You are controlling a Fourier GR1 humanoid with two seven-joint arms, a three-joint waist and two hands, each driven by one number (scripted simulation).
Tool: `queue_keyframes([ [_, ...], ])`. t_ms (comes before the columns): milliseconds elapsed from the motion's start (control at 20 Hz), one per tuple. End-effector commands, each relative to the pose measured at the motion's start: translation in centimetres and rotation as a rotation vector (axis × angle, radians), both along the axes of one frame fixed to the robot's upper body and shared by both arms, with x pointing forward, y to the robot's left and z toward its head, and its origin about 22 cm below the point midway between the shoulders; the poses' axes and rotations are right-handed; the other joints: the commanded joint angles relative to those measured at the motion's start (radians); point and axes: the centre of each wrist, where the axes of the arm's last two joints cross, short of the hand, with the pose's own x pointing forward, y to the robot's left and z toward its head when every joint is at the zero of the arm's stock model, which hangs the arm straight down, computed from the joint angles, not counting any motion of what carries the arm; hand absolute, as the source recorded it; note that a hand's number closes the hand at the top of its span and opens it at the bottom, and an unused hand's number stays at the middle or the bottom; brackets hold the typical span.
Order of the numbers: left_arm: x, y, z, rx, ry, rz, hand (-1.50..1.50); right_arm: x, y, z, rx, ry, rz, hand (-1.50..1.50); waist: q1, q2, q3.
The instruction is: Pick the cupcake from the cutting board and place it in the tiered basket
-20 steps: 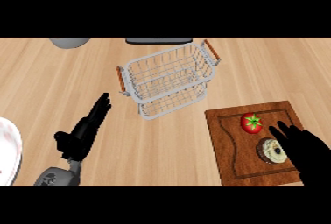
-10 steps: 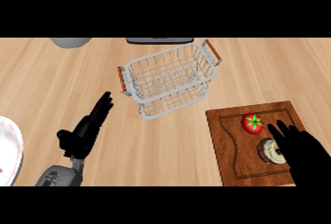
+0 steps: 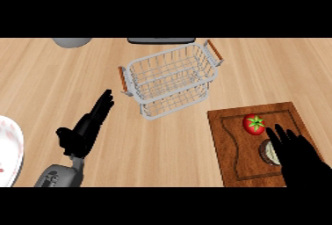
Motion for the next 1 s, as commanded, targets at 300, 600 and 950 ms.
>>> queue_keyframes([
  [300, -0.5, 0.5, -1.4, 0.013, 0.007, 0.006, 0.00, 1.7, -2.2, -2.5, -0.006, 0.022, -0.093, -1.50, 0.000, 0.001, 0.000],
  [600, -1.0, 0.7, -0.5, -0.014, -0.003, -0.013, 0.00, 1.6, -1.7, -5.6, -0.002, 0.029, -0.071, -1.50, 0.002, 0.000, 0.000],
  [950, 0.0, -0.6, 0.6, -0.010, -0.007, -0.012, 0.00, 5.5, -3.9, -6.1, 0.017, 0.070, -0.067, -1.50, 0.006, 0.001, 0.000],
])
